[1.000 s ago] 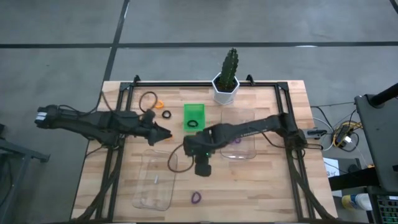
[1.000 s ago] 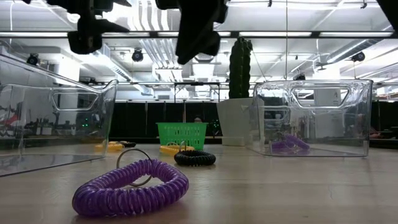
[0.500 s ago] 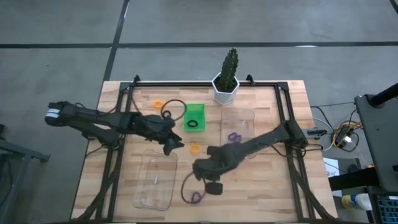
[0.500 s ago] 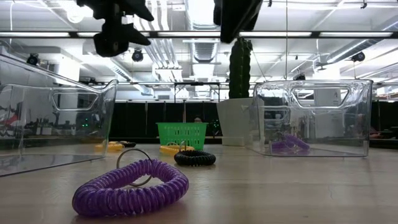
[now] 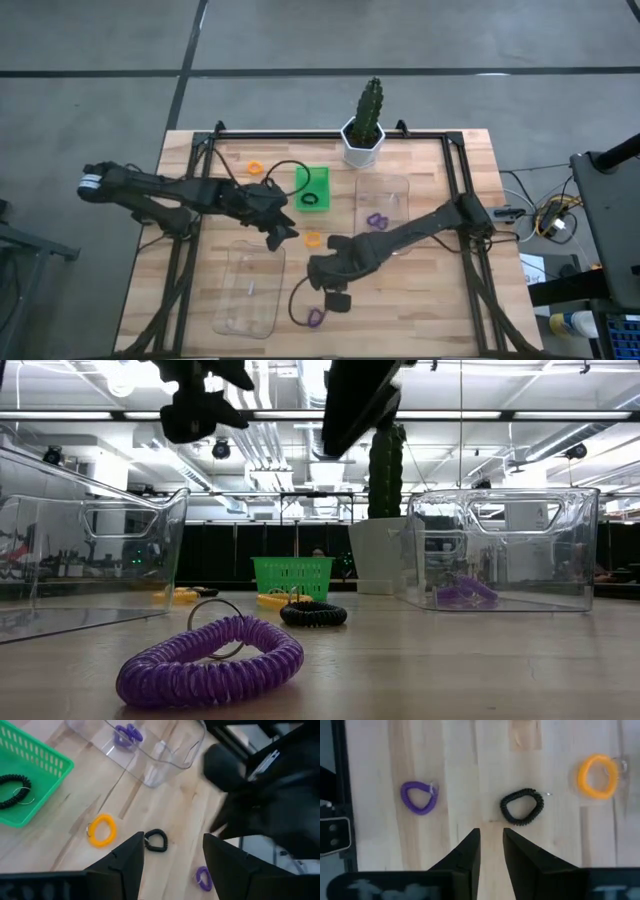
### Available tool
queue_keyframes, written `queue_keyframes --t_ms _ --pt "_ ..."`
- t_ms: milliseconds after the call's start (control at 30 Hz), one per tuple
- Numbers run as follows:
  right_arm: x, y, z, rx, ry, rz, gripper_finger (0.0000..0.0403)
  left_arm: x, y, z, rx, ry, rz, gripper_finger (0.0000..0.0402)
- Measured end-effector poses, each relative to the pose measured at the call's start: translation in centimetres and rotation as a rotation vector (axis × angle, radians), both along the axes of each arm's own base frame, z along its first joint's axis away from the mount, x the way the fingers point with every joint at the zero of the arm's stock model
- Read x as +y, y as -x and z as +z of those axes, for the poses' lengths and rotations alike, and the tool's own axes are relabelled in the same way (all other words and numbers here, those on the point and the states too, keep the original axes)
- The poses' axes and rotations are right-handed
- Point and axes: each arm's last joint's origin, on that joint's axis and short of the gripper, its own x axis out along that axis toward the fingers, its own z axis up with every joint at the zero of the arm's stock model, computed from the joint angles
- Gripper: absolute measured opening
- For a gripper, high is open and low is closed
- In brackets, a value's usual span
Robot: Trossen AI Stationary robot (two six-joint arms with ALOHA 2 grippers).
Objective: Sort spring keychains
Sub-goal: Put the black spring keychain into the green bin
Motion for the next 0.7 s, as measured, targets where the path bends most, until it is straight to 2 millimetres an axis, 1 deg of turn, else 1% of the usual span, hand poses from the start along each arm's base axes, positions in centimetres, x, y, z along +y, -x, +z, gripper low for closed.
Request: queue_keyframes --t_ms 100,267,400,533,700 --pt "-0.7 -0.4 -1.3 -0.006 -0.015 0.0 0.0103 0.1 0.9 0.9 -0.029 0.021 0.013 0.0195" --pt "-0.9 -0.8 -2.8 -0.051 -0.019 0.061 0.0138 0.3 2.5 2.3 -0.083 0.061 0.036 0.0195" --pt "-1.3 -0.6 -4.0 -0.028 0.002 0.092 0.0162 0.4 4.0 3.5 -0.14 0.098 0.053 0.0195" --pt "-1.6 -0.1 -5.4 0.0 0.009 0.103 0.017 0.6 5.4 4.6 -0.199 0.117 0.057 0.0195" --pt "-2.2 0.0 -7.2 0.001 -0.036 0.11 0.0167 0.7 7.1 5.8 -0.264 0.141 0.063 0.0195"
